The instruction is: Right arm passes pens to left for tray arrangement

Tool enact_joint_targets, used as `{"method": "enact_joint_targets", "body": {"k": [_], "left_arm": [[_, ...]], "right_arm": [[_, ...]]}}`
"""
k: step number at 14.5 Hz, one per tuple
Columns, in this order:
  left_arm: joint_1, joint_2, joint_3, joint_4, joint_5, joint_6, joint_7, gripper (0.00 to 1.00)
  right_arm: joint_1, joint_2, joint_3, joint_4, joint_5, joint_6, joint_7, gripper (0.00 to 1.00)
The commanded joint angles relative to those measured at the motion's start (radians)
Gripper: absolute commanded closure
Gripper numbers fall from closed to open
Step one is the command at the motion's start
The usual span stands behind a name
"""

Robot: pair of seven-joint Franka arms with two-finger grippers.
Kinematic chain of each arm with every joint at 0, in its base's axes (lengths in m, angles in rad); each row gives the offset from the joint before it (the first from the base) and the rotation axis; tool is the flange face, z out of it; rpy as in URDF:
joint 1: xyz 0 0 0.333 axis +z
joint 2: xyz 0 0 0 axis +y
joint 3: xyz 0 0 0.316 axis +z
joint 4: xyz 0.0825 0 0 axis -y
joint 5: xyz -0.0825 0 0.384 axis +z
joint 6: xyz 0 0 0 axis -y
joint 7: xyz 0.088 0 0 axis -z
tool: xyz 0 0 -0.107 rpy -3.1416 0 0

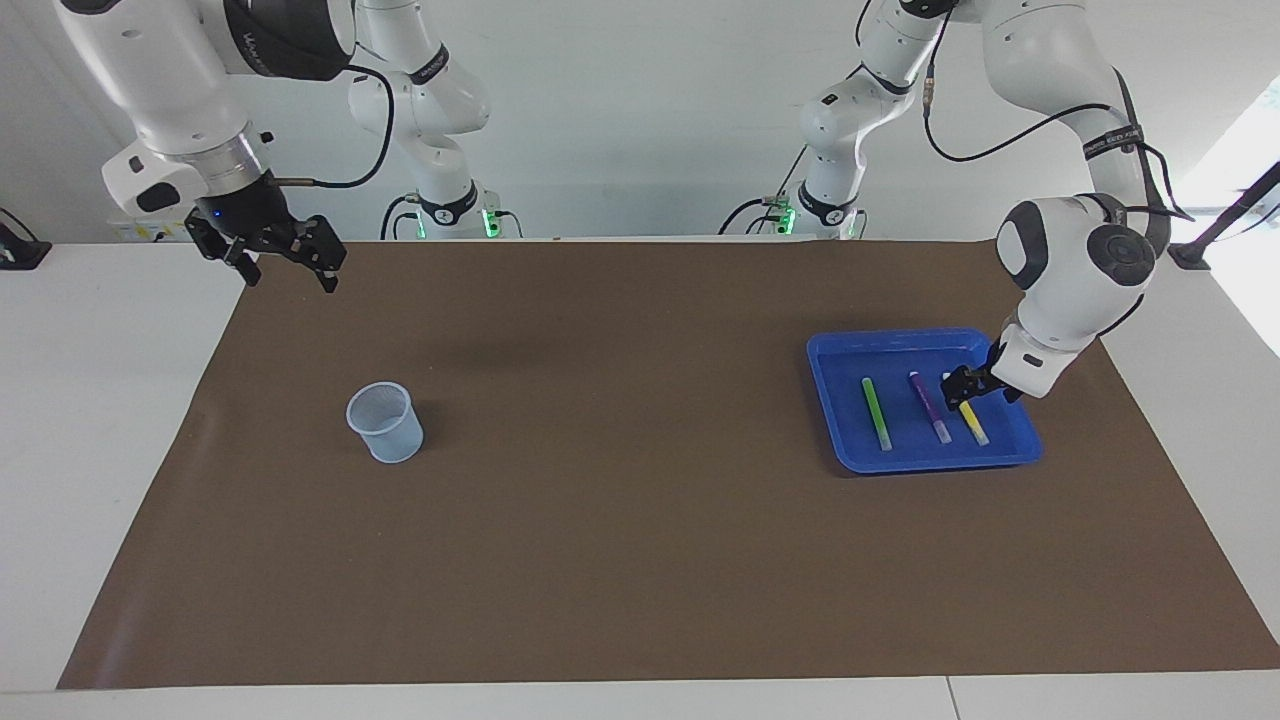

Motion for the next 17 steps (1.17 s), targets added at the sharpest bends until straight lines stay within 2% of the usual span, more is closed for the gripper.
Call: {"method": "enact_joint_targets", "body": {"k": [1, 3, 5, 7, 10, 13, 15, 17], "left_arm": [[-0.079, -0.019, 0.031, 0.003, 0.007, -0.029, -0.005, 0.00], [-0.235, -0.044, 0.170, 0.024, -0.016, -0.076, -0.017, 0.00], [-0.421, -0.071, 0.361, 0.103, -0.164, -0.195, -0.025, 0.00], [-0.523, -0.112, 0.458, 0.156, -0.192, -0.290, -0.027, 0.00], [-0.613, -0.223, 0.518, 0.180, -0.192, -0.396, -0.024, 0.00], [-0.715, -0.292, 0.591, 0.233, -0.189, -0.534, -0.011, 0.00], [-0.718, -0.308, 0.586, 0.227, -0.189, -0.619, 0.007, 0.00], [-0.715, -0.305, 0.585, 0.204, -0.191, -0.607, 0.025, 0.00]], "right_arm": [[-0.017, 0.010, 0.004, 0.056, 0.010, -0.057, -0.048, 0.00], [-0.017, 0.013, 0.004, 0.056, 0.009, -0.038, -0.049, 0.00], [-0.002, 0.013, 0.012, 0.057, 0.001, -0.037, -0.046, 0.00], [-0.001, 0.013, 0.022, 0.057, -0.004, -0.034, -0.046, 0.00], [-0.003, 0.012, 0.024, 0.051, 0.005, -0.014, -0.043, 0.00], [-0.015, 0.004, 0.022, 0.039, 0.010, -0.007, -0.041, 0.00], [-0.015, 0.004, 0.021, 0.036, 0.010, -0.012, -0.041, 0.00], [-0.014, 0.004, 0.021, 0.036, 0.010, -0.012, -0.041, 0.00]]}}
